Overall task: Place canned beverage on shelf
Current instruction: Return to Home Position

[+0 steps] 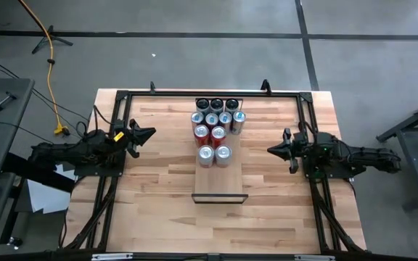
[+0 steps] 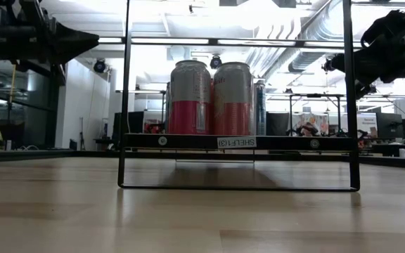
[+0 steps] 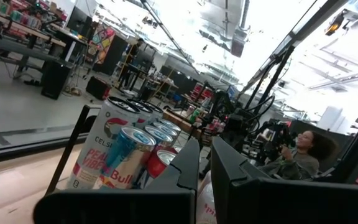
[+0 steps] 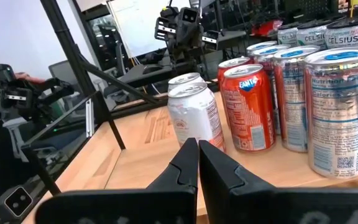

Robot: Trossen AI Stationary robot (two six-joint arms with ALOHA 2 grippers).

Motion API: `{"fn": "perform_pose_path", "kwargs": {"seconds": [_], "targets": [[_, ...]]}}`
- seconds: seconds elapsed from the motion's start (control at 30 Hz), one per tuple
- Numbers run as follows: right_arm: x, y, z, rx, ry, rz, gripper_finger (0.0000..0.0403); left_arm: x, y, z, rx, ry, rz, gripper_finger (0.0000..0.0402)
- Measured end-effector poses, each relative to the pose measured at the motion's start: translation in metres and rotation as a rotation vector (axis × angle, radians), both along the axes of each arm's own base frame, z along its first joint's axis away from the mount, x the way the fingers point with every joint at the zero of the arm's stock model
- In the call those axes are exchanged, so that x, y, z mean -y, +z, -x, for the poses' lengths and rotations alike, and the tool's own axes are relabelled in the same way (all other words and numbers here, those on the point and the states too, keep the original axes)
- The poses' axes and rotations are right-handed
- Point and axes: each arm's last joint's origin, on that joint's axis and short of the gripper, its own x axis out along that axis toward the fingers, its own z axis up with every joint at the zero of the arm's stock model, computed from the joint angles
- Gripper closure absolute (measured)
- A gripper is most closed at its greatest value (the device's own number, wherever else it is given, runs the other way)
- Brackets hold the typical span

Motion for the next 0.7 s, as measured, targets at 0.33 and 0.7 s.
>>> {"fn": "perform_pose_path", "kwargs": {"seconds": [0.33, 0.7], "targets": [[0.0, 0.004, 0.002, 0.049, 0.002, 0.004, 0.0403, 0.0, -0.011, -0.002, -0.124, 0.0, 0.004, 0.0401], [0.0, 0.003, 0.002, 0.029, 0.002, 0.003, 0.0403, 0.0, -0.016, -0.002, -0.17, -0.011, 0.004, 0.0401]]}}
